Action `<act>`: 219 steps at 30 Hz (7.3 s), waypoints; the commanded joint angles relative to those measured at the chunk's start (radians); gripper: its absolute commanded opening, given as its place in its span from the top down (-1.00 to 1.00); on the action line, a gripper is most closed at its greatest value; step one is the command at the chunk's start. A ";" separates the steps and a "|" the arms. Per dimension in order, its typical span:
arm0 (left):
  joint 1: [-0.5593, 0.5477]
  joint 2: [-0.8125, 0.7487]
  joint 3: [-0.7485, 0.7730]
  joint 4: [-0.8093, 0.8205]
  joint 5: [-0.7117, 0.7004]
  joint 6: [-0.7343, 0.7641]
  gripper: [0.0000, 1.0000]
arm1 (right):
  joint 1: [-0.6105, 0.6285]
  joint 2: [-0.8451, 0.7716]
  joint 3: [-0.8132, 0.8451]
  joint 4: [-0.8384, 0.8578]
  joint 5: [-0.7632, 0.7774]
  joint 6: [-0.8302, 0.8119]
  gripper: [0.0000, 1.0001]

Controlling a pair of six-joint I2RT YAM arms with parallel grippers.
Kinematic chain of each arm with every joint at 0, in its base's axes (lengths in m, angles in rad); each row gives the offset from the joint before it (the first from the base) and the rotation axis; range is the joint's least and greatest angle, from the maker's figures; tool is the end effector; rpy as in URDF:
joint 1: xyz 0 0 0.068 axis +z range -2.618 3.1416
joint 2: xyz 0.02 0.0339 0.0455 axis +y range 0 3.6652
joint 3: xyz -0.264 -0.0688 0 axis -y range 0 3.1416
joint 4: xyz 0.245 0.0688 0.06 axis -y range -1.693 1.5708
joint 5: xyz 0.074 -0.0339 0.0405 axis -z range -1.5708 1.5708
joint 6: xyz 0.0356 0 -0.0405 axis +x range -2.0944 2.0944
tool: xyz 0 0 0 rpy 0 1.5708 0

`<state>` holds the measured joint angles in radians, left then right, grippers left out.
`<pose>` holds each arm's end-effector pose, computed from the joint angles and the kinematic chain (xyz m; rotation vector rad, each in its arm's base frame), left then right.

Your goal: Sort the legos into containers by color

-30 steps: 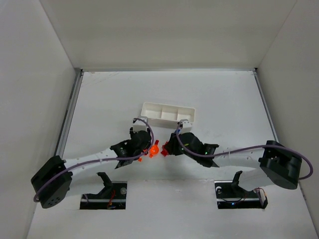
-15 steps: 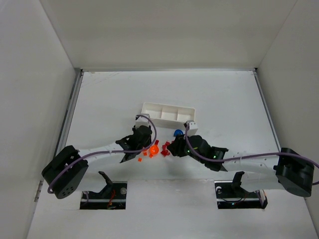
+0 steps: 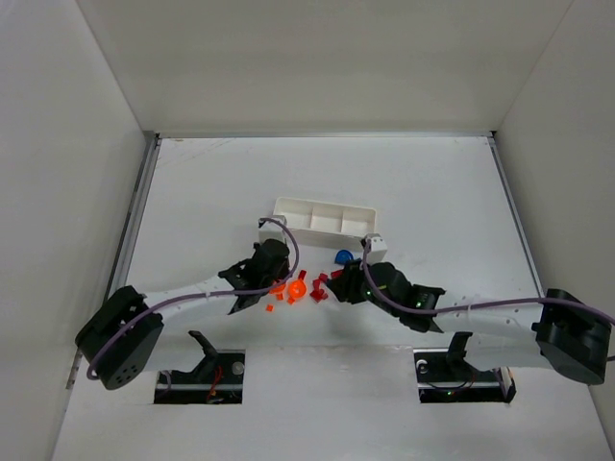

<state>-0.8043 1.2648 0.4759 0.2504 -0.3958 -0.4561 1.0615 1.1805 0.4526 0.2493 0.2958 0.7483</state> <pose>0.1815 -0.1687 0.1789 0.1266 2.0793 -0.3568 0.1252 0.2030 0.1897 -0.1412 2.1261 0.8189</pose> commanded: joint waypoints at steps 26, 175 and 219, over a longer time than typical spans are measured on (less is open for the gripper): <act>0.023 0.158 0.378 0.200 0.159 -0.052 0.87 | -0.220 -0.268 -0.130 -0.030 0.042 0.017 0.64; 0.015 -0.315 -0.255 -0.071 0.026 -0.311 0.67 | -0.485 0.027 0.063 0.110 0.080 -0.133 0.11; -0.065 0.570 0.690 0.167 0.135 -0.147 0.81 | -0.627 -0.366 -0.180 0.013 0.059 -0.044 0.22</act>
<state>-0.8734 1.7908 1.0950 0.3954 -0.2764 -0.6064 0.4259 0.8341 0.2718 0.2359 0.3584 0.7055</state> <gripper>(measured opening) 0.068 0.368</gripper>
